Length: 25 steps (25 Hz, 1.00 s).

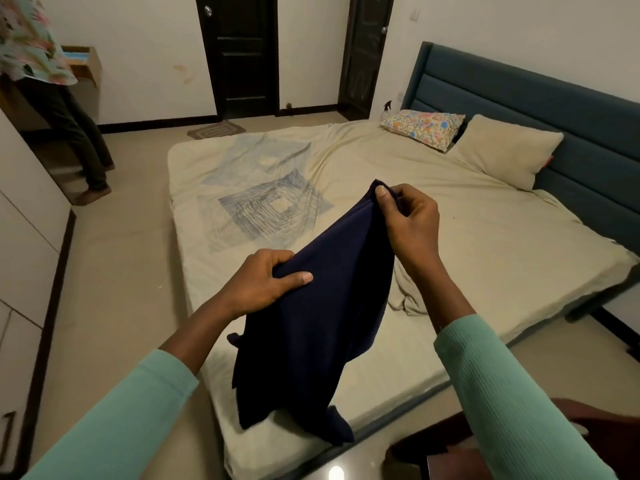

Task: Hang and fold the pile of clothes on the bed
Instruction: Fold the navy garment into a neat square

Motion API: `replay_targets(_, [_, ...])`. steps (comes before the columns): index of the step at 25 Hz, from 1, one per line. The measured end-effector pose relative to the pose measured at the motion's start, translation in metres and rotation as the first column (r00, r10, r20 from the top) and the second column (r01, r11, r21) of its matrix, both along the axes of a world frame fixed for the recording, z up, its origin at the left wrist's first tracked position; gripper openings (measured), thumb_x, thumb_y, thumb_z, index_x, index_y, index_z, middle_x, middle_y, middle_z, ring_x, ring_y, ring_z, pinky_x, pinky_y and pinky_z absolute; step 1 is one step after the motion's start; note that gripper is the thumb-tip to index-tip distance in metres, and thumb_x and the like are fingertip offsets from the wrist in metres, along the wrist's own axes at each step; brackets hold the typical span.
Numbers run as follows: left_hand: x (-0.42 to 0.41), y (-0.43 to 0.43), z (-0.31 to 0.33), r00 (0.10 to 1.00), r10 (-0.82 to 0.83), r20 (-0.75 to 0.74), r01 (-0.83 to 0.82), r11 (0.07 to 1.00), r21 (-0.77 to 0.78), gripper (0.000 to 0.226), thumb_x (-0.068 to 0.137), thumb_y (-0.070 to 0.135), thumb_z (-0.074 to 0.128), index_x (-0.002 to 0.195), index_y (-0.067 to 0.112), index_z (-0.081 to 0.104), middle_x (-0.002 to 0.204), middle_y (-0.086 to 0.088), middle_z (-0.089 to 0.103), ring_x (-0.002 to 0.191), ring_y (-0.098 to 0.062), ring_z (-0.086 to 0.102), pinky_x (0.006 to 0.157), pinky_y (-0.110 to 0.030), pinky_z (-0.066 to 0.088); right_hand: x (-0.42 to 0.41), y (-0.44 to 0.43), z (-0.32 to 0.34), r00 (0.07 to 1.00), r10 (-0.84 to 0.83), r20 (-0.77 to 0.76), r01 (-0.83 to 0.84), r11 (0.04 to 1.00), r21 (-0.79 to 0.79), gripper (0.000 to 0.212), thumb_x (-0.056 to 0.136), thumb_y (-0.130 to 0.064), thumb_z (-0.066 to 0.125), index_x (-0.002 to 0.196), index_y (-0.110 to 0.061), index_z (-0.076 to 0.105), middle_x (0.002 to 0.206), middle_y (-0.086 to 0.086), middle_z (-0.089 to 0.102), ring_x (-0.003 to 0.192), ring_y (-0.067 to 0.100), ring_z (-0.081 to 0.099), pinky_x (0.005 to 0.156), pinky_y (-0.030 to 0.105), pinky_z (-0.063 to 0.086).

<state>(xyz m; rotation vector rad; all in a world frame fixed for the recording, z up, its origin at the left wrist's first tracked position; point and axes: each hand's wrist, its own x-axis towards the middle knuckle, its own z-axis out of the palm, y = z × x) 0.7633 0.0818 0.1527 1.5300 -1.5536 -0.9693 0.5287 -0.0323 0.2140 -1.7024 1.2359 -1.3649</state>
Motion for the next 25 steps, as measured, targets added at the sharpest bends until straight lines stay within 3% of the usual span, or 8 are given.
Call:
replay_targets(4, [0.028, 0.020, -0.076, 0.990, -0.011, 0.138, -0.013, 0.986, 0.169, 0.039, 0.080, 0.059, 0.077, 0.087, 0.020, 0.075, 0.079, -0.002, 0.074, 0.073, -0.011, 0.069, 0.075, -0.044, 0.056, -0.016, 0.004, -0.013, 0.910, -0.411, 0.047, 0.411, 0.912, 0.011, 0.015, 0.093, -0.048, 0.072, 0.088, -0.036, 0.067, 0.099, -0.012, 0.062, 0.088, 0.002, 0.060, 0.078, 0.019, 0.044])
replay_targets(9, [0.048, 0.078, -0.133, 0.960, 0.209, 0.186, -0.244, 0.951, 0.192, 0.045, 0.082, 0.056, 0.081, 0.072, 0.014, 0.068, 0.064, -0.004, 0.065, 0.057, -0.011, 0.059, 0.061, -0.035, 0.047, -0.048, 0.006, -0.044, 0.803, -0.594, -0.054, 0.592, 0.784, 0.188, 0.018, 0.094, -0.055, 0.067, 0.089, -0.039, 0.063, 0.107, -0.015, 0.066, 0.095, 0.005, 0.058, 0.085, 0.027, 0.044])
replay_targets(11, [0.050, 0.089, -0.121, 0.936, 0.283, 0.211, -0.314, 0.940, 0.131, 0.033, 0.087, 0.043, 0.083, 0.073, 0.016, 0.071, 0.064, -0.002, 0.067, 0.059, -0.016, 0.064, 0.063, -0.040, 0.053, -0.060, 0.003, -0.056, 0.799, -0.601, 0.012, 0.569, 0.763, 0.307, 0.021, 0.098, -0.048, 0.066, 0.086, -0.030, 0.067, 0.091, -0.011, 0.069, 0.077, 0.013, 0.063, 0.074, 0.032, 0.049])
replay_targets(13, [0.048, 0.094, -0.090, 0.922, 0.327, 0.205, -0.346, 0.937, 0.059, 0.018, 0.088, 0.034, 0.084, 0.080, 0.020, 0.076, 0.069, 0.002, 0.072, 0.069, -0.023, 0.070, 0.070, -0.045, 0.058, -0.072, 0.001, -0.067, 0.758, -0.592, 0.275, 0.423, 0.766, 0.483, 0.026, 0.103, -0.038, 0.064, 0.083, -0.021, 0.063, 0.082, -0.004, 0.066, 0.052, 0.016, 0.064, 0.056, 0.032, 0.050])
replay_targets(16, [0.020, 0.101, -0.021, 0.927, 0.337, 0.167, -0.325, 0.941, -0.092, 0.006, 0.087, 0.021, 0.085, 0.088, 0.019, 0.079, 0.081, 0.006, 0.077, 0.077, -0.014, 0.072, 0.079, -0.041, 0.058, -0.098, 0.003, -0.068, 0.614, -0.561, 0.555, 0.213, 0.795, 0.567, 0.019, 0.107, -0.029, 0.058, 0.096, -0.014, 0.059, 0.086, 0.006, 0.063, 0.050, 0.015, 0.068, 0.046, 0.023, 0.049])
replay_targets(20, [-0.060, 0.133, 0.054, 0.946, 0.318, 0.062, -0.269, 0.878, -0.396, 0.010, 0.087, 0.015, 0.084, 0.095, 0.015, 0.078, 0.090, 0.005, 0.077, 0.084, -0.011, 0.072, 0.080, -0.025, 0.057, -0.150, 0.003, -0.056, 0.445, -0.518, 0.731, 0.135, 0.845, 0.517, 0.011, 0.107, -0.021, 0.057, 0.097, -0.017, 0.062, 0.086, 0.007, 0.062, 0.048, 0.014, 0.066, 0.045, 0.021, 0.049])
replay_targets(23, [-0.103, 0.137, 0.064, 0.944, 0.172, 0.280, -0.126, 0.977, -0.174, 0.037, 0.088, 0.058, 0.067, 0.096, 0.023, 0.080, 0.093, 0.010, 0.078, 0.086, -0.009, 0.073, 0.083, -0.033, 0.057, -0.191, -0.001, -0.059, 0.395, -0.548, 0.737, 0.109, 0.825, 0.555, 0.008, 0.106, -0.015, 0.056, 0.105, -0.013, 0.064, 0.089, 0.007, 0.063, 0.047, 0.014, 0.066, 0.047, 0.021, 0.050])
replay_targets(25, [-0.122, 0.139, 0.061, 0.956, 0.067, 0.285, -0.071, 0.998, 0.002, 0.040, 0.093, 0.062, 0.062, 0.094, 0.026, 0.080, 0.090, 0.007, 0.078, 0.085, -0.014, 0.074, 0.084, -0.048, 0.059, -0.215, -0.004, -0.066, 0.374, -0.576, 0.727, 0.128, 0.808, 0.575, 0.010, 0.105, -0.012, 0.056, 0.107, -0.011, 0.065, 0.087, 0.008, 0.063, 0.045, 0.014, 0.064, 0.046, 0.021, 0.049])
